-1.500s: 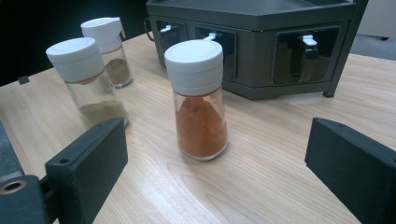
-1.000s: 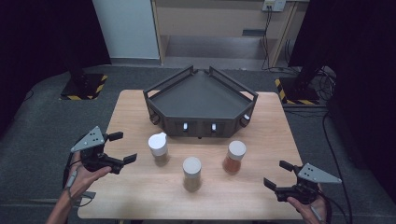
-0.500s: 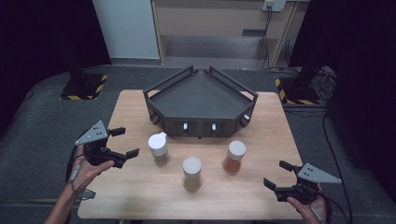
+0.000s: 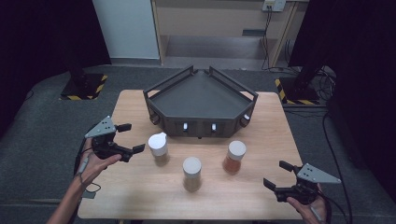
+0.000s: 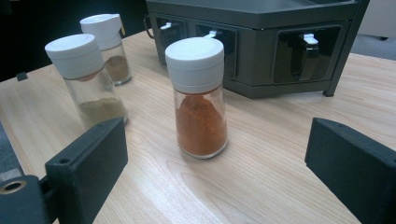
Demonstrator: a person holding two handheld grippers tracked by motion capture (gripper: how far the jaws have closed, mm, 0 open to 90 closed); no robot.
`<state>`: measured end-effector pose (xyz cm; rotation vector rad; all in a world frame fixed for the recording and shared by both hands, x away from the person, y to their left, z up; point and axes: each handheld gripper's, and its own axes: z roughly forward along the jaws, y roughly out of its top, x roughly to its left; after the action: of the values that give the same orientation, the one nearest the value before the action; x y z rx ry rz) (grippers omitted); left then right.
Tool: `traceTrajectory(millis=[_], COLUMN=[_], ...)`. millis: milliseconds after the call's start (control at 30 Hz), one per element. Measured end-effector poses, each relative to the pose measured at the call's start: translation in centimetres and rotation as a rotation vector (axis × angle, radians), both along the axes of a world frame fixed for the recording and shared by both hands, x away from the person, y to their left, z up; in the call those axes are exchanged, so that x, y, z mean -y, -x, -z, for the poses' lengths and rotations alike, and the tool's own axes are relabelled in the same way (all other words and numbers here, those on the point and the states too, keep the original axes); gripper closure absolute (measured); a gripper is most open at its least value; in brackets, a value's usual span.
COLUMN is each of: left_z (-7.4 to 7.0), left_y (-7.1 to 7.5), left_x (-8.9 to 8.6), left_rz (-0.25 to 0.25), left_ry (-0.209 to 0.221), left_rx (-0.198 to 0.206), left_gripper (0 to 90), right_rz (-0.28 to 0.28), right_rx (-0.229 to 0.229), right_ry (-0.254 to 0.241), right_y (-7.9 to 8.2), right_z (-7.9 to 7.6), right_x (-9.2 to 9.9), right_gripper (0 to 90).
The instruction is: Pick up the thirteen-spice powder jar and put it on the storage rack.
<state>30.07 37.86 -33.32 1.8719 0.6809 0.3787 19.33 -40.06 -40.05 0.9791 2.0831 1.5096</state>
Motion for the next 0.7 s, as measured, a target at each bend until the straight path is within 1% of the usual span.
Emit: traceTrajectory(millis=[100, 200, 433, 700], left_z=[0.2, 0.5, 1.4, 2.3], left_y=[-0.5, -1.1, -1.8, -2.4], left_x=[0.3, 0.5, 1.1, 2.1], left_rz=[0.002, 0.002, -0.01, -0.007], left_ry=[-0.012, -0.013, -0.023, -0.027], left_rx=[-0.006, -0.02, -0.044, -0.047], left_gripper=[0.9, 1.0, 1.1, 2.0], right_rz=[0.001, 0.002, 0.001, 0.0], right_rx=[-0.001, -0.001, -0.004, -0.003], right_ry=[0.001, -0.001, -0.002, -0.002], right_y=[0.0, 0.0, -0.1, -0.1], right_z=[0.0, 0.0, 0.0, 0.1], right_x=[0.0, 0.0, 0.0, 0.0], right_gripper=[6.2, 6.2, 6.2, 6.2])
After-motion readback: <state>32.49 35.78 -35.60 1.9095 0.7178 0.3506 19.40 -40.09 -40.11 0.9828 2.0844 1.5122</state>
